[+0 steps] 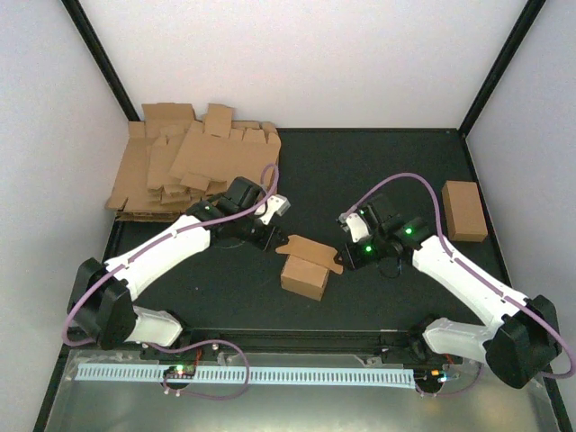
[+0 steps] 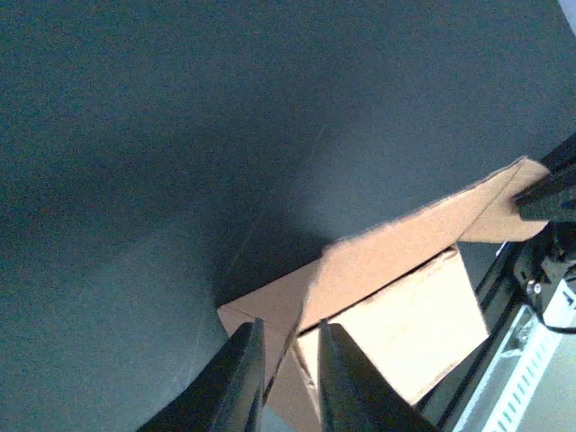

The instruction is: Fold the paper box

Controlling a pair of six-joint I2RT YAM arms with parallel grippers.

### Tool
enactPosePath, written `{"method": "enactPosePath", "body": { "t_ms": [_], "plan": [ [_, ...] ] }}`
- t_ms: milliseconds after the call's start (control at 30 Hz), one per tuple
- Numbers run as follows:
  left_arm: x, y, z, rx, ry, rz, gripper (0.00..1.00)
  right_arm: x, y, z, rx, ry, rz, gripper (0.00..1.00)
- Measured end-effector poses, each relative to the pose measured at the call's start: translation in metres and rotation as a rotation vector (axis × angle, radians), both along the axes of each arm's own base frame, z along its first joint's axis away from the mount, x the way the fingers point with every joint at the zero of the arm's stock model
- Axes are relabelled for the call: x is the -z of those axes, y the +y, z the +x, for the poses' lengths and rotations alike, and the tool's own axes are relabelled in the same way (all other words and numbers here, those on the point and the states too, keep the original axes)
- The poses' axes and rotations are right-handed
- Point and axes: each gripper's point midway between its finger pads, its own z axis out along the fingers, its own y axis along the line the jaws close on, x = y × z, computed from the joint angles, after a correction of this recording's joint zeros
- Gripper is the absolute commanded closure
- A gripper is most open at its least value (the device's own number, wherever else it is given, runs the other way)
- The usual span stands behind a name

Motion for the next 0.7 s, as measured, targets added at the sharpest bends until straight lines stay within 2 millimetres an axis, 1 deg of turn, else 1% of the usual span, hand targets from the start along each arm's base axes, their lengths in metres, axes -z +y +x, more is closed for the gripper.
{"method": "enactPosePath", "body": {
  "t_ms": [133,400,467,500,533,700],
  "plan": [
    [-0.001,-0.001,0.001,-0.009,-0.004,-0.01,0.51,-0.004,0.001,0.002,0.001,-0.018,0.01,0.98],
    [0.001,0.0,-0.001,-0.017,-0.015,-0.031,0.17,-0.005,0.001,0.006,0.004,-0.038,0.009,0.98],
    [0.0,0.0,-0.001,-0.021,-0.024,-0.039,0.04,-0.005,0.0,0.007,0.008,-0.048,0.002,0.98],
    [-0.001,0.0,-0.001,-0.023,-0.029,-0.041,0.01,-0.005,-0.001,0.008,0.011,-0.052,0.0,0.97],
    [-0.003,0.001,0.0,-0.031,-0.036,-0.045,0.01,-0.005,-0.001,0.009,0.014,-0.058,-0.004,0.96],
    [-0.015,0.007,0.006,-0.075,-0.095,-0.051,0.01,-0.004,-0.004,0.013,0.023,-0.077,-0.023,0.97]
  ]
}}
